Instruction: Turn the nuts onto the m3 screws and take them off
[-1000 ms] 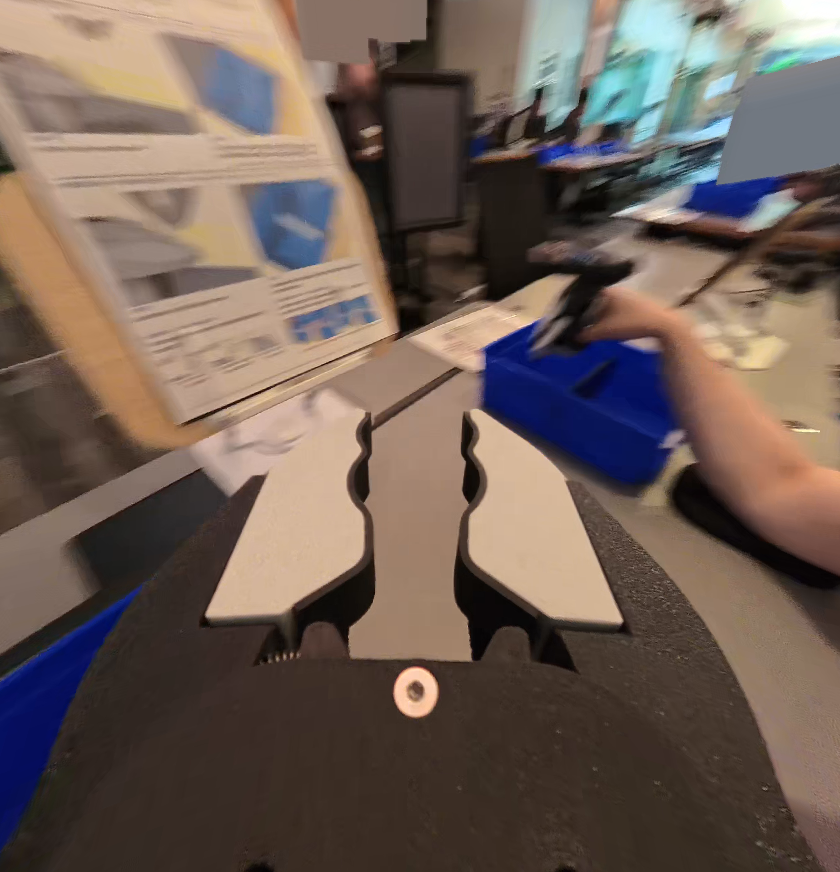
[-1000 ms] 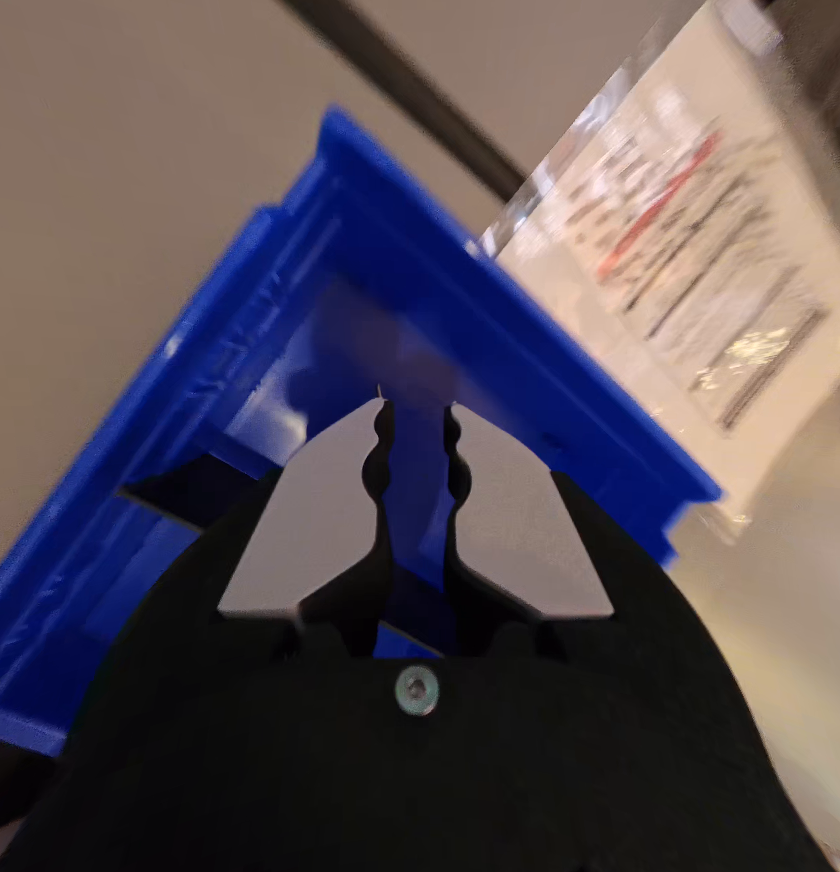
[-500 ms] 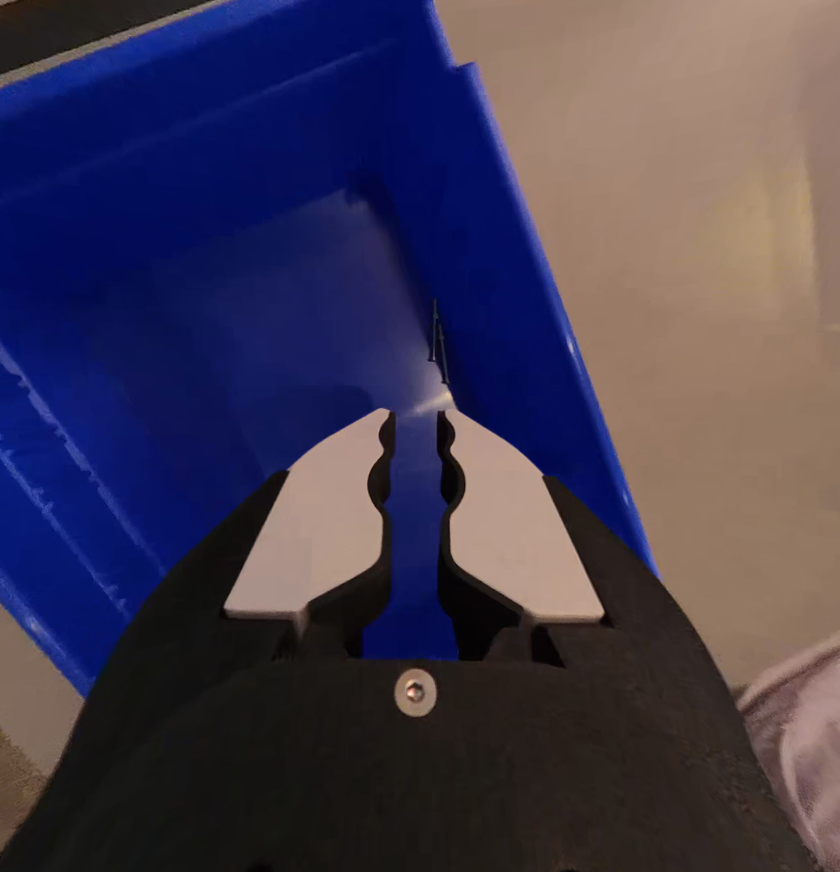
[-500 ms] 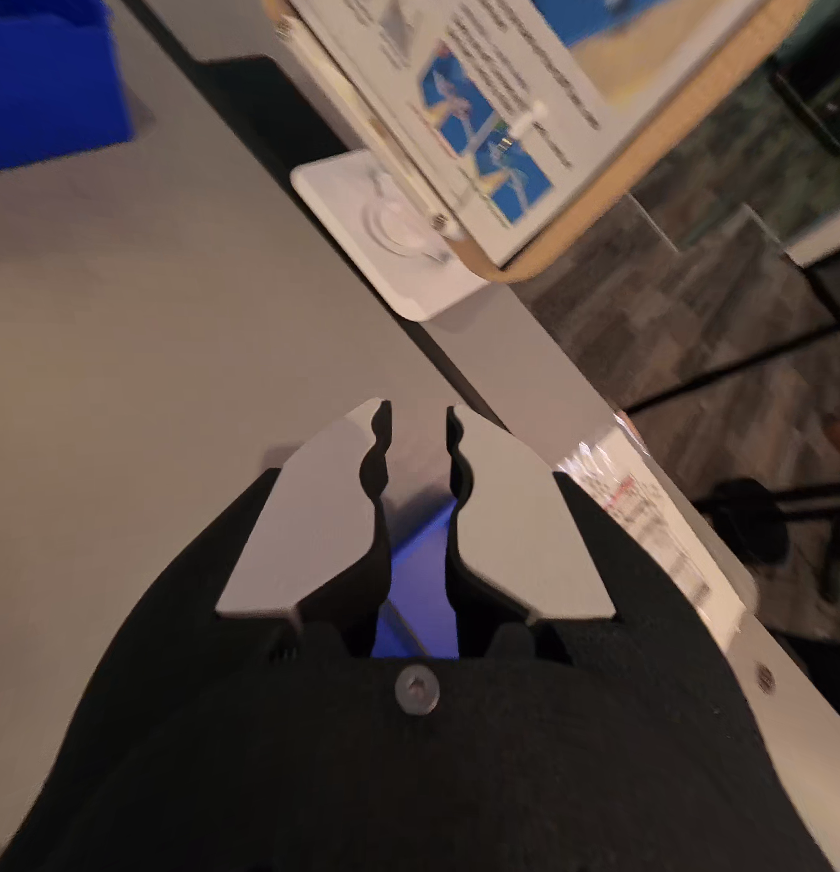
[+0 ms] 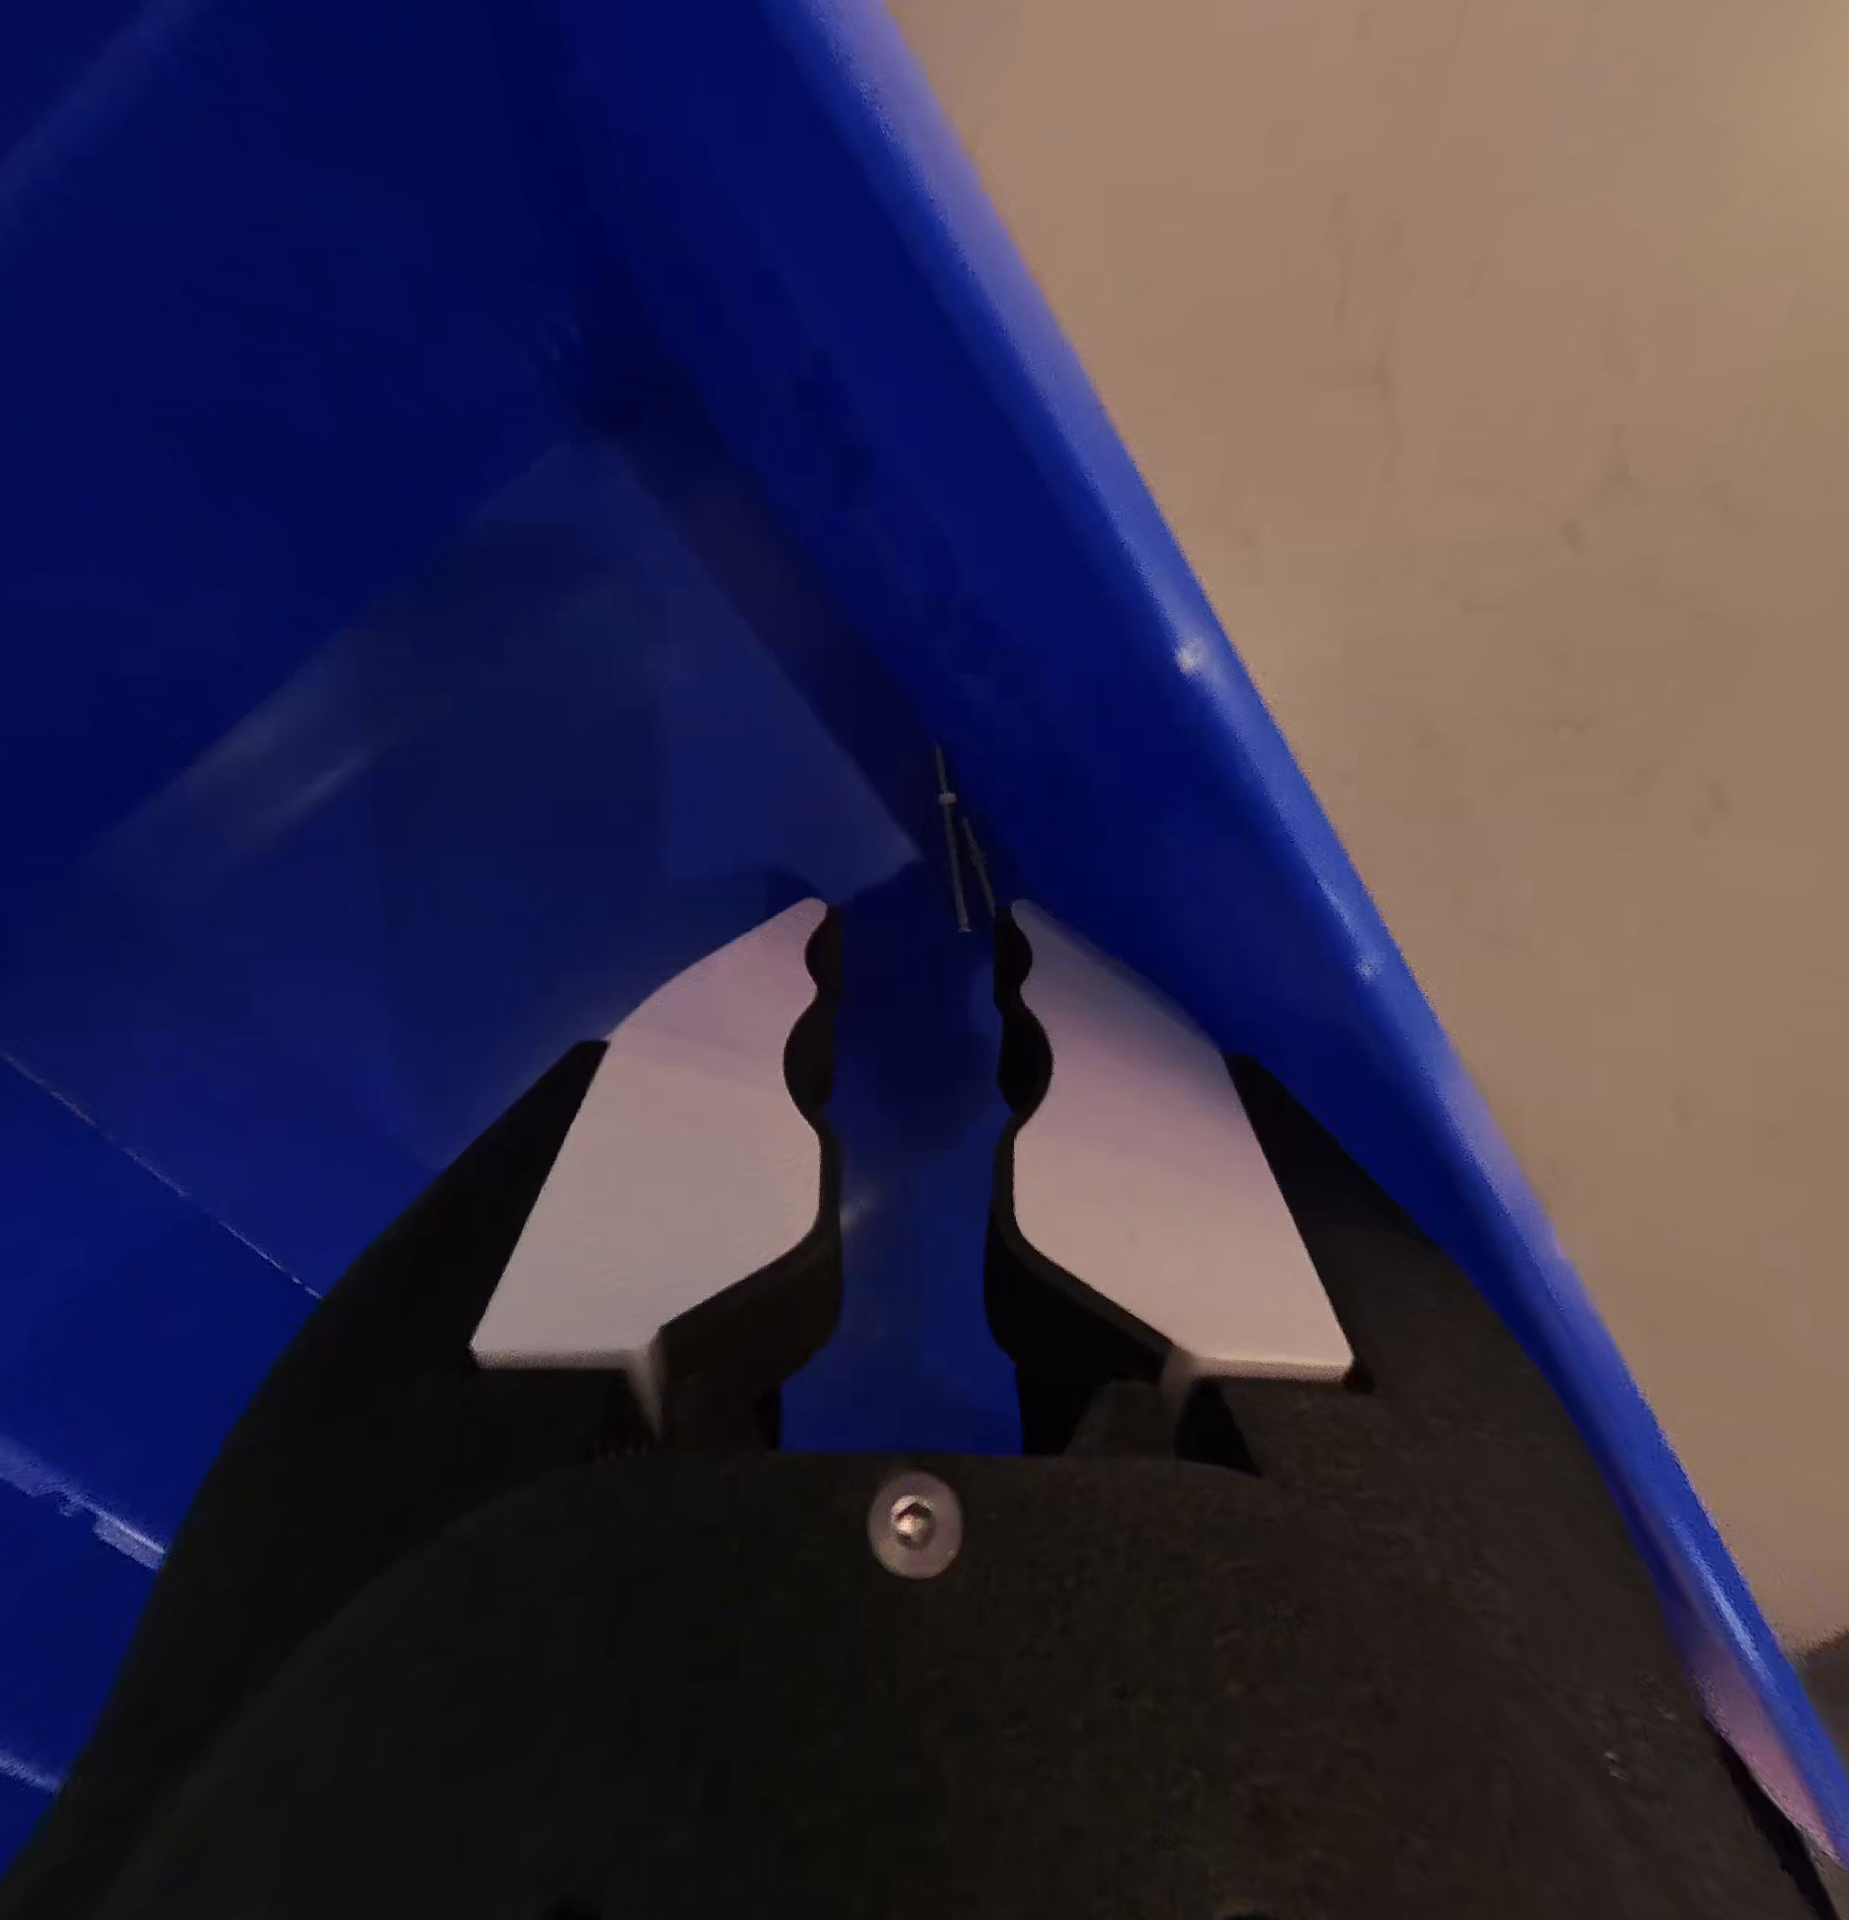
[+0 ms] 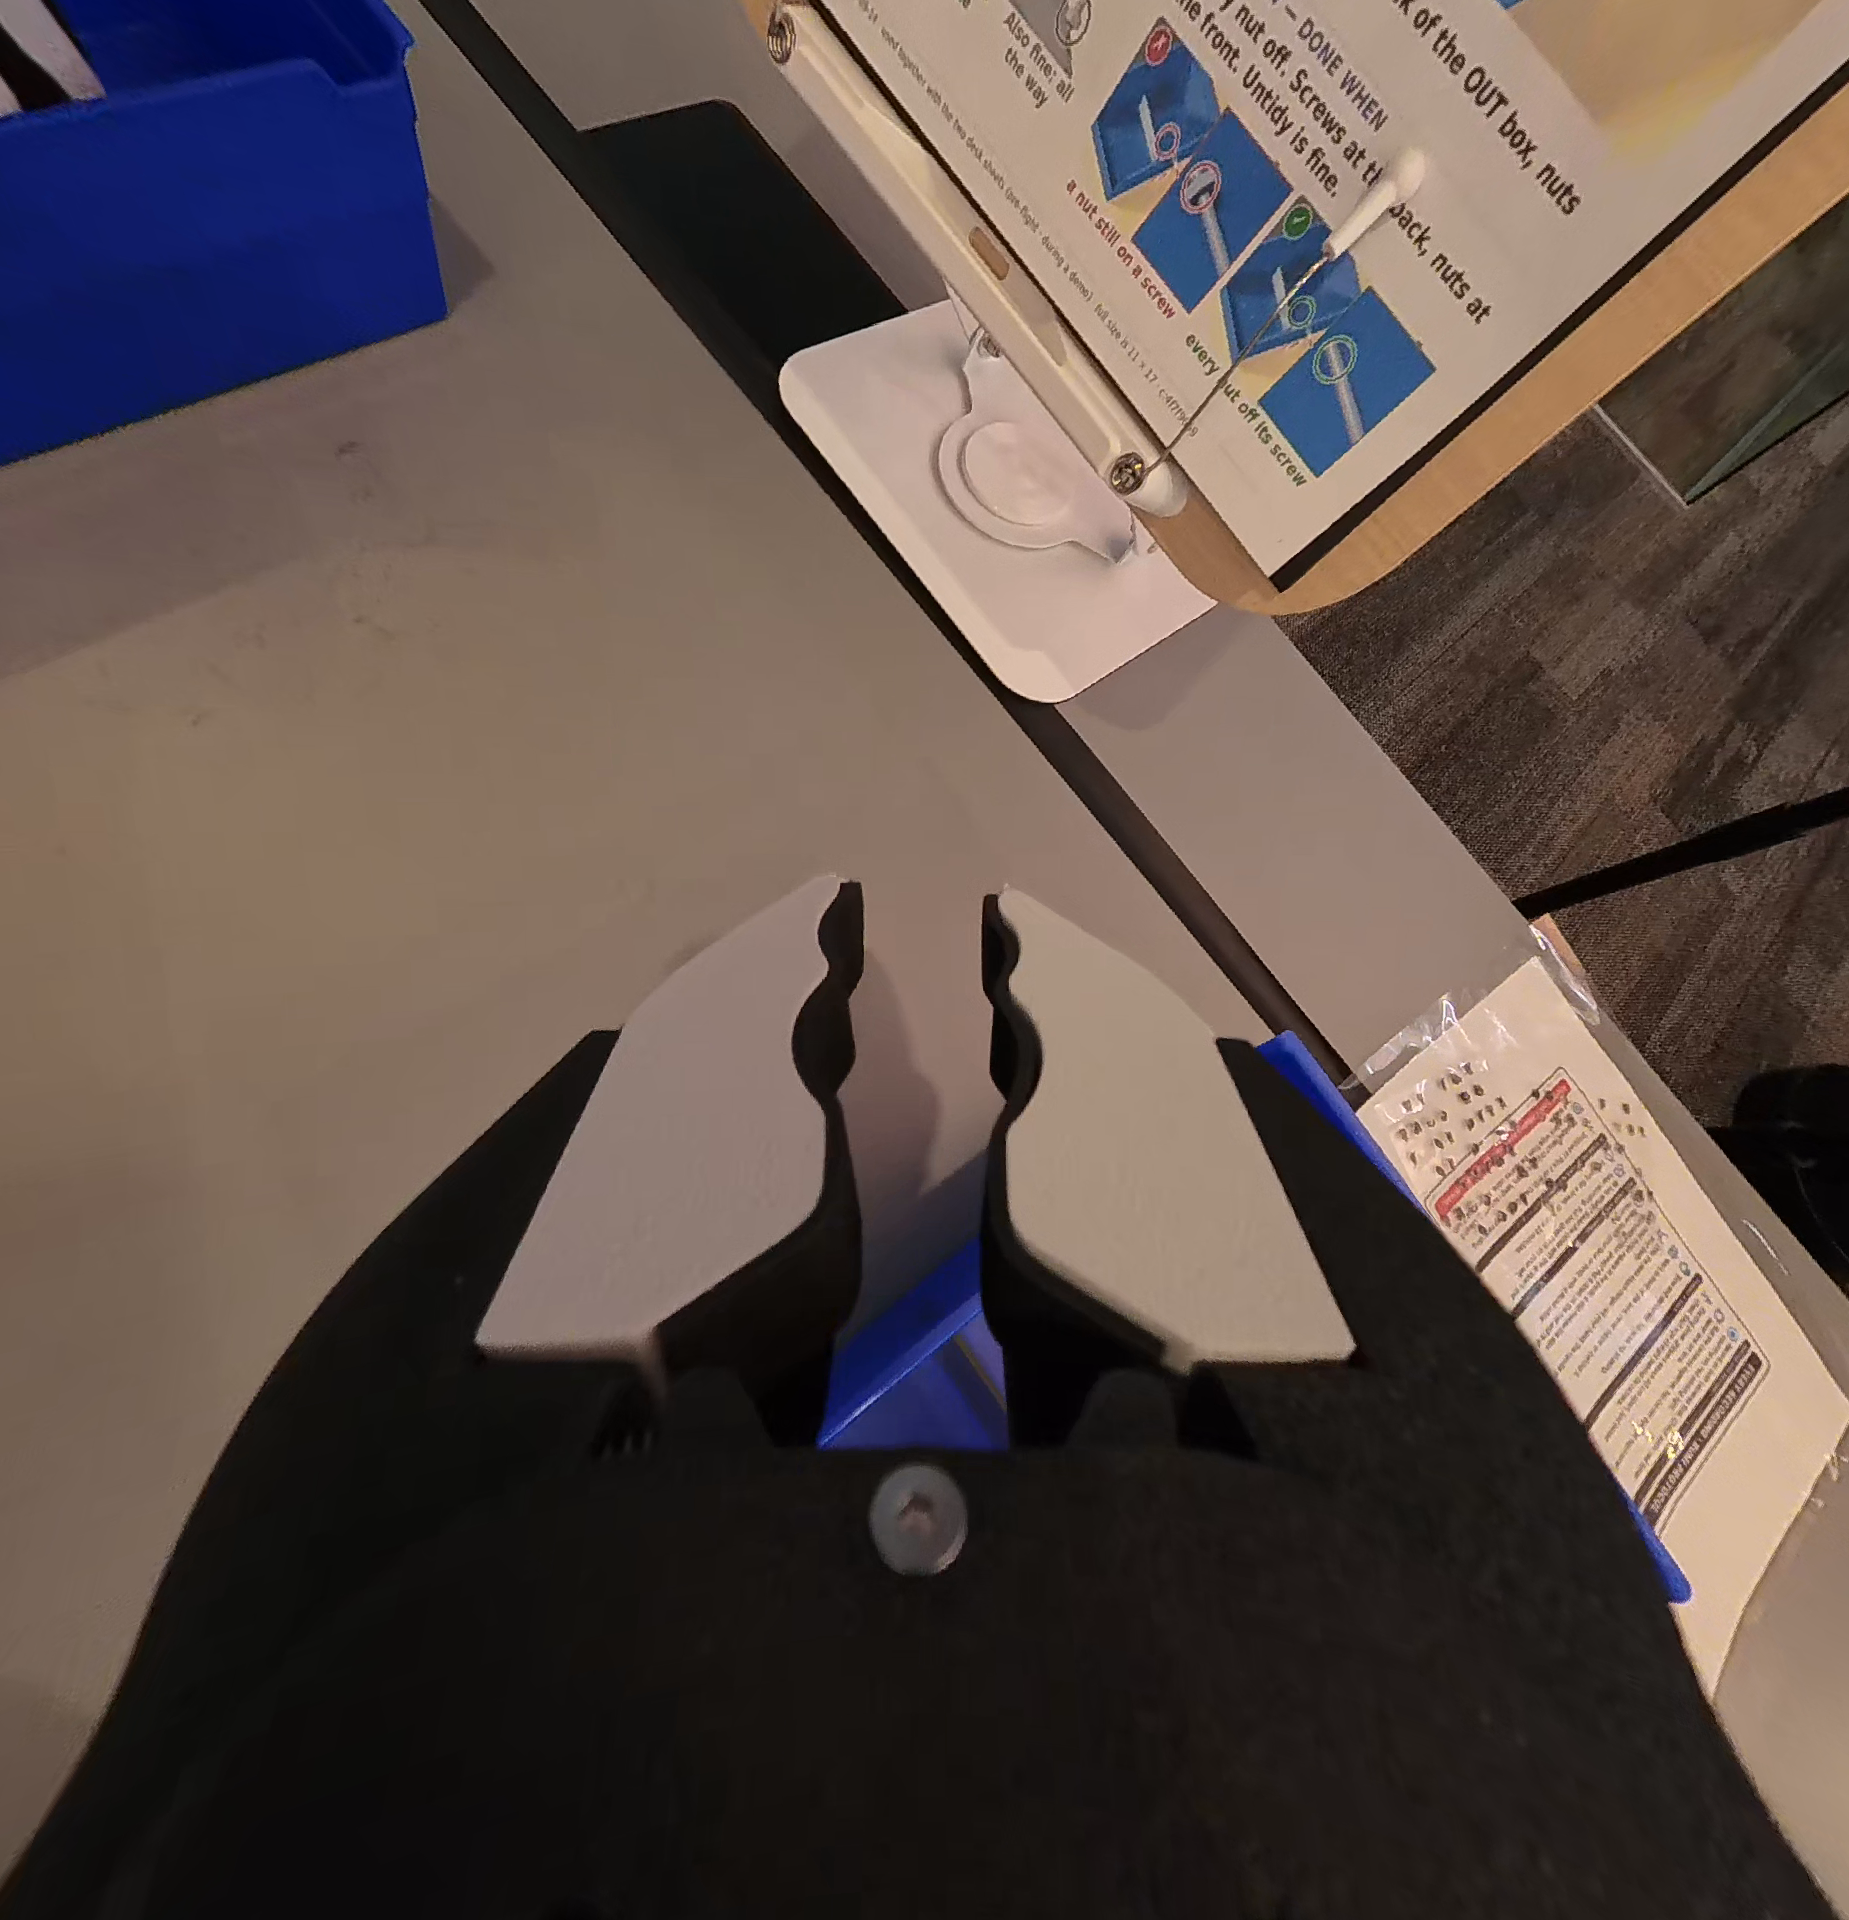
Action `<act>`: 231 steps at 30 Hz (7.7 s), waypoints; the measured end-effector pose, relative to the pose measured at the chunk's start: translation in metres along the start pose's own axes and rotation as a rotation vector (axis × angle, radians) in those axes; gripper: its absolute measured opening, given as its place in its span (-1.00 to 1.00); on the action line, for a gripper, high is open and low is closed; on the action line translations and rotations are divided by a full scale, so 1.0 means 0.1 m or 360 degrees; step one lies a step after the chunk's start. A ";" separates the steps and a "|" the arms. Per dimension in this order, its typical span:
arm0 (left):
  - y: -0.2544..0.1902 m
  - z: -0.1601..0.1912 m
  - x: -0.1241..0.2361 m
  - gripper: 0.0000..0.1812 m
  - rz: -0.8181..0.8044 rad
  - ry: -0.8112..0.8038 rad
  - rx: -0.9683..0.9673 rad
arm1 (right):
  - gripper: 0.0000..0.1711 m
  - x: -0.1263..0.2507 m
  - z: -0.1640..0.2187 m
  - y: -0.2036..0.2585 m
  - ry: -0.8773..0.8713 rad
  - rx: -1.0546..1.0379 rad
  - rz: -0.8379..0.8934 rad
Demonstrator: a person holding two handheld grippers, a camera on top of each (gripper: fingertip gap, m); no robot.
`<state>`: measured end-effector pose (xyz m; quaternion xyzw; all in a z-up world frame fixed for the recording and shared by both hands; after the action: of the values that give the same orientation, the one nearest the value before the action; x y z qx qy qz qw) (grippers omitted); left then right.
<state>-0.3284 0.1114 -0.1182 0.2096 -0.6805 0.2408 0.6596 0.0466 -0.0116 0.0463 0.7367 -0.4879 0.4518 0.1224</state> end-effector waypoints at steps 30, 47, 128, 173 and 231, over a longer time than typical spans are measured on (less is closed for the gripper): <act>0.09 -0.08 -0.14 -0.97 -0.0071 -0.0051 -0.0118 | -0.77 0.00 0.06 0.03 0.0010 0.0028 -0.0072; 0.20 0.02 0.96 -0.97 -0.0010 -0.0729 0.0120 | -0.77 0.04 -0.04 -0.04 -0.0108 0.0021 -0.0020; -1.92 -0.77 1.63 -0.97 0.0335 -0.1592 -0.0612 | -0.52 -0.29 -0.65 0.16 -0.0643 -0.0237 0.0618; -2.46 -0.64 1.81 -0.98 0.0678 -0.1808 -0.0892 | -0.54 0.25 -1.05 1.31 -0.1166 0.0102 -0.0793; -2.59 -0.55 1.80 -0.98 0.1124 -0.1631 -0.0943 | -0.95 0.45 -0.97 1.42 -0.1132 0.0046 -0.1519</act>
<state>-0.1356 -0.0560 0.0759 -0.1265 -0.9711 0.1157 0.1663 -0.1191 -0.0493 0.0991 0.9824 -0.1076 0.0788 0.1310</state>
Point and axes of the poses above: each gripper's, where its closed fingertips meet, x back along the fingers, z out of its underside, y = z × x across the jaws, the point moved 2 cm from there along x, back along the fingers, and after that the axes turned 14 degrees about y, right-handed, at the moved point
